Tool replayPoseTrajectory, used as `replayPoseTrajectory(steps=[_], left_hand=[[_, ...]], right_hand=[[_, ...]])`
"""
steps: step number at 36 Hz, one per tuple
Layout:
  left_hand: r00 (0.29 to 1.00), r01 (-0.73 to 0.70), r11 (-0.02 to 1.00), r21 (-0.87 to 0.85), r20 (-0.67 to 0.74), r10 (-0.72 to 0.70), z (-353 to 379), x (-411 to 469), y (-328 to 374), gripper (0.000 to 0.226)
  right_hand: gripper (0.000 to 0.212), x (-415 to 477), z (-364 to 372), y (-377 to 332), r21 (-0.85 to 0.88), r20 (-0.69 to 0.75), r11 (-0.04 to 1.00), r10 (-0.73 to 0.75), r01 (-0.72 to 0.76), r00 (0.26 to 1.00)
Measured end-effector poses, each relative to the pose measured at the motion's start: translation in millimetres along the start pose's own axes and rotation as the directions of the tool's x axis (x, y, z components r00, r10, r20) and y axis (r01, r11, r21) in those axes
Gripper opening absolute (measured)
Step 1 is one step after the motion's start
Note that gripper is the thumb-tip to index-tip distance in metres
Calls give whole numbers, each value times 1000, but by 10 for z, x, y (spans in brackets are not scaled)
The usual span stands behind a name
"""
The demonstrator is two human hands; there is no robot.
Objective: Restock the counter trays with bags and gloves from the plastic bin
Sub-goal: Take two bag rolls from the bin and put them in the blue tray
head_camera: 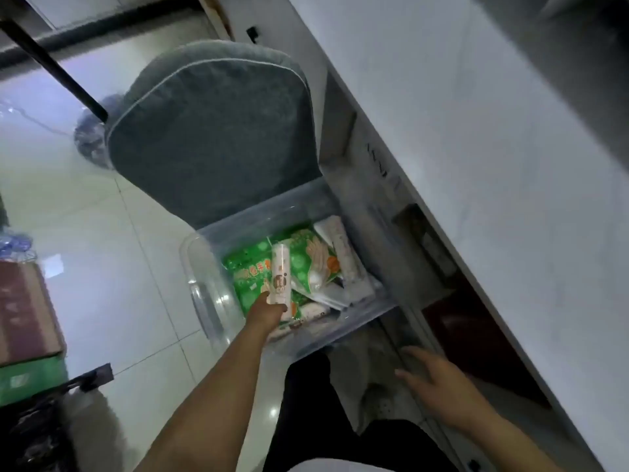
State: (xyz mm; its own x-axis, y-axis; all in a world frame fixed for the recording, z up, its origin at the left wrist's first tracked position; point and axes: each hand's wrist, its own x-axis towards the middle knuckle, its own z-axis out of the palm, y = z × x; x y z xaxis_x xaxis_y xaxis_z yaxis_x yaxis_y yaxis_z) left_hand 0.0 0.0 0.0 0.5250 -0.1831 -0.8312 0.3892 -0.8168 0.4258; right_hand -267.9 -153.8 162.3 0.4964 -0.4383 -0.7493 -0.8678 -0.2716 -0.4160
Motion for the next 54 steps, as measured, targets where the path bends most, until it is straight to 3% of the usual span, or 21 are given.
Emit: replayPoseTrajectory(steps=[6,13,19,27,31,34,42,54], left_hand=[[992,127,992,23,27,-127,133,571,68,63],[990,91,996,9,-114,-89,351,879,102,56],[989,75,997,20,-132,-72,378,937,73,56],[975,24,979,-202,-210,-67,130,454,122,49],[981,-20,926,-377,-187,-55,-9,63,117,38],[985,-13,889,-458,-158,-67,-67,-154,90,45],[974,-28,821,-570,-199,-104,-58,-454,-50,37],[967,-40,776,-629,-221,-130,-39,-423,-253,48]], right_hand=[[54,116,26,-85,7,53,997,73,-74,996],[37,187,55,-100,72,21,985,157,-158,987],[45,325,43,-187,94,58,986,133,-138,989],[39,735,-100,-689,98,77,994,-53,46,996],[50,1232,-80,-896,109,45,993,-47,42,998],[48,1765,25,-969,134,-38,991,12,-7,999],[69,2875,302,-866,246,-83,936,279,-251,957],[84,3583,661,-633,201,-170,933,334,-300,927]])
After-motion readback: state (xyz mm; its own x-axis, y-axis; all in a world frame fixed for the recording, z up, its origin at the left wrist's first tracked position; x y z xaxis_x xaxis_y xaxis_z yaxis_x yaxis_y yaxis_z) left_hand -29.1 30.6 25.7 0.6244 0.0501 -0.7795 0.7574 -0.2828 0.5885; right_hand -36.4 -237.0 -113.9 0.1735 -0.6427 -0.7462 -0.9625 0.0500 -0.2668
